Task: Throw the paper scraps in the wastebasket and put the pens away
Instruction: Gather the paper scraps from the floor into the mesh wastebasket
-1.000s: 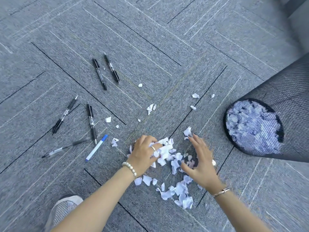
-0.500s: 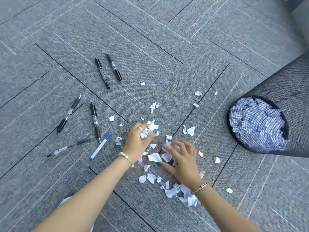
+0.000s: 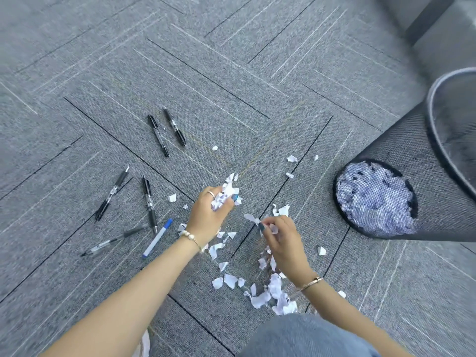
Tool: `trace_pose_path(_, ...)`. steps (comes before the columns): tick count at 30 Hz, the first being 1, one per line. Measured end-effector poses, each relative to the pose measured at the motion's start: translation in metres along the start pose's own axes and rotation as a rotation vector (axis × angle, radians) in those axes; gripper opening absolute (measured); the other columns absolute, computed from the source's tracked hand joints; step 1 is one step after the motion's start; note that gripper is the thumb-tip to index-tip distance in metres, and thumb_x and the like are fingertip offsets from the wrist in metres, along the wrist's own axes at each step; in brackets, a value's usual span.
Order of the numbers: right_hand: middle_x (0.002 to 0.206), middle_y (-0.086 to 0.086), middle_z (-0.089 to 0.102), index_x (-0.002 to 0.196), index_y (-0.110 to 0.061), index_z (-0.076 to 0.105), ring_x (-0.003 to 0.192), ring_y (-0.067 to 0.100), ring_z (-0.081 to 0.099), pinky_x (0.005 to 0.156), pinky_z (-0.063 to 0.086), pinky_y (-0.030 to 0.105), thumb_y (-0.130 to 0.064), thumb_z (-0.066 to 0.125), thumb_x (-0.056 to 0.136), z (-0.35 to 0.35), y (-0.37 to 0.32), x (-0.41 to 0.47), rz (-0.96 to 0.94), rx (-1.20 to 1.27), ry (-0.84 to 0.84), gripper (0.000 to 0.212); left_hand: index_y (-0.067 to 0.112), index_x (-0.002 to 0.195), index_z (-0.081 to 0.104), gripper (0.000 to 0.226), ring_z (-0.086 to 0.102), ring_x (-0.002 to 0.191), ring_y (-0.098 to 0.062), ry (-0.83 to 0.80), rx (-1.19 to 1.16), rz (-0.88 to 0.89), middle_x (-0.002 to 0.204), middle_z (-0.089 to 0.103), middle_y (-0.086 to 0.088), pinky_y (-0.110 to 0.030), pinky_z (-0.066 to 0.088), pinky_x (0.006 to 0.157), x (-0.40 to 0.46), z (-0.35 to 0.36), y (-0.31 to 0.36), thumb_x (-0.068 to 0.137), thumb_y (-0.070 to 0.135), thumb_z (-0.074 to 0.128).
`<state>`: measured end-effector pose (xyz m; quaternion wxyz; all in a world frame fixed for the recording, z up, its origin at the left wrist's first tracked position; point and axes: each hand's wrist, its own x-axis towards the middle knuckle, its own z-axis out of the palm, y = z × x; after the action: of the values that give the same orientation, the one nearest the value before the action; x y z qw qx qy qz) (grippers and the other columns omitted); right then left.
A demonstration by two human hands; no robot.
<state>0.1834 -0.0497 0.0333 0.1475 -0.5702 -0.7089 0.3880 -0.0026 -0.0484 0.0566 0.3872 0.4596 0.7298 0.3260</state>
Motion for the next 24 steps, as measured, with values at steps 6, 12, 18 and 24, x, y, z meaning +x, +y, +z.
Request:
trace_pose_path(6,0.088,-0.006,0.053,0.09,-0.033,0.053,0.07,0.007,0.046,0.065,0.041,0.021,-0.036,0.048,0.085,-0.055,-0.039,0.006,-0.01,0.146,0.092,0.007,0.001,0.126,0.042,0.051,0.059,0.072,-0.034,0.077,-0.041,0.068,0.098,0.06,-0.019,-0.023,0.047,0.053,0.009,-0.017,0.057,0.087,0.031,0.054)
trace_pose_path(12,0.076,-0.004,0.053,0.086,-0.034,0.056,0.056,0.005,0.037,0.049,0.033,0.015,-0.047,0.05,0.078,-0.129,-0.088,0.005,-0.074,0.398,0.194,0.016,0.003,0.122,0.043,0.042,0.035,0.03,0.0,0.102,-0.137,0.192,0.056,0.038,0.007,-0.009,0.022,0.03,0.012,-0.037,0.149,0.089,0.028,0.052)
trace_pose_path(18,0.055,-0.016,0.048,0.091,-0.02,0.062,0.042,0.002,0.03,0.04,0.025,0.011,-0.034,0.056,0.086,-0.215,-0.114,-0.004,-0.148,0.426,0.408,0.016,0.022,0.079,0.049,0.013,0.043,0.035,0.006,0.019,-0.27,0.373,0.053,0.044,0.014,-0.006,0.029,0.037,0.004,-0.032,0.256,0.086,0.018,0.058)
trace_pose_path(24,0.061,0.012,0.046,0.083,-0.028,0.062,0.055,0.015,0.032,0.055,0.026,0.029,-0.038,0.058,0.084,-0.301,-0.095,-0.025,-0.099,0.421,0.632,0.011,0.029,0.071,0.044,0.023,0.032,0.028,0.0,-0.128,-0.36,0.481,0.032,0.04,0.013,-0.009,0.02,0.034,0.002,0.028,0.329,0.086,0.019,0.059)
